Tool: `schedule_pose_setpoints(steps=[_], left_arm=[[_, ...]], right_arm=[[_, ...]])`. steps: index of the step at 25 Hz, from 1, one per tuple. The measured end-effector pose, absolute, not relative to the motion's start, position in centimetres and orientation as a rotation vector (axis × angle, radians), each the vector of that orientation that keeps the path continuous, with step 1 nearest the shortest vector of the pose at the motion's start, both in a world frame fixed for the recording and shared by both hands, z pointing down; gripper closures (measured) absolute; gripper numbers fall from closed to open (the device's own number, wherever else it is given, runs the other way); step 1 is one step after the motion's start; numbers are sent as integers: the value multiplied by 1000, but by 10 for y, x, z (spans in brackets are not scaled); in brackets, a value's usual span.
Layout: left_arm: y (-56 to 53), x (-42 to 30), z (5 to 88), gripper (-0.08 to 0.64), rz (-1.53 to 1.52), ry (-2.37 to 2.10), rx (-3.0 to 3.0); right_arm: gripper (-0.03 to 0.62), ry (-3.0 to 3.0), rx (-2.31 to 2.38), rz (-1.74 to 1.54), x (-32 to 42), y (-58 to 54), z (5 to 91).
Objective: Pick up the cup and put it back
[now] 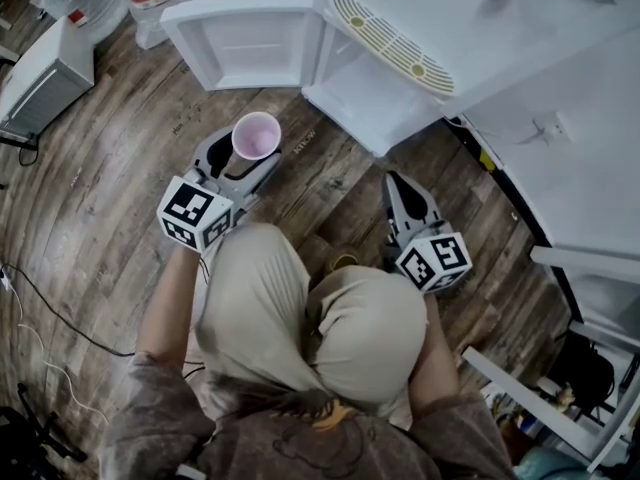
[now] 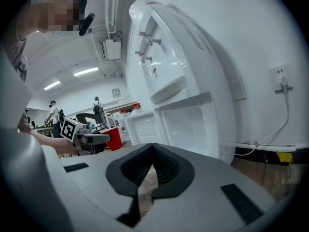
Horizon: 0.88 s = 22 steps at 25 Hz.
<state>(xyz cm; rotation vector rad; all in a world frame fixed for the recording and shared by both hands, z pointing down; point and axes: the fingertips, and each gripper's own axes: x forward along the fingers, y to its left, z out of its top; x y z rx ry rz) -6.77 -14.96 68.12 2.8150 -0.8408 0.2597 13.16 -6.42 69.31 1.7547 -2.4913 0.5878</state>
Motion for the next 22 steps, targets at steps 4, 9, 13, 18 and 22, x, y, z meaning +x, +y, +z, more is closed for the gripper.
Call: schedule_pose_setpoints(steps=[4, 9, 13, 18, 22], left_arm=[[-152, -67, 684, 267, 259, -845, 2813], [-159, -57, 685, 267, 257, -825, 2822], [-170, -36, 686, 267, 251, -785, 2842], [-192, 0, 687, 267, 231, -747, 2881], [-207, 35, 698, 267, 240, -703, 2927]], right_arm=[[589, -2494, 1757, 580, 132, -63, 692], [589, -2504, 1754, 581, 132, -60, 690], [589, -2511, 1740, 577, 132, -58, 689], [589, -2517, 1742, 589, 133, -57, 688], [589, -2503, 1720, 576, 130, -53, 684]])
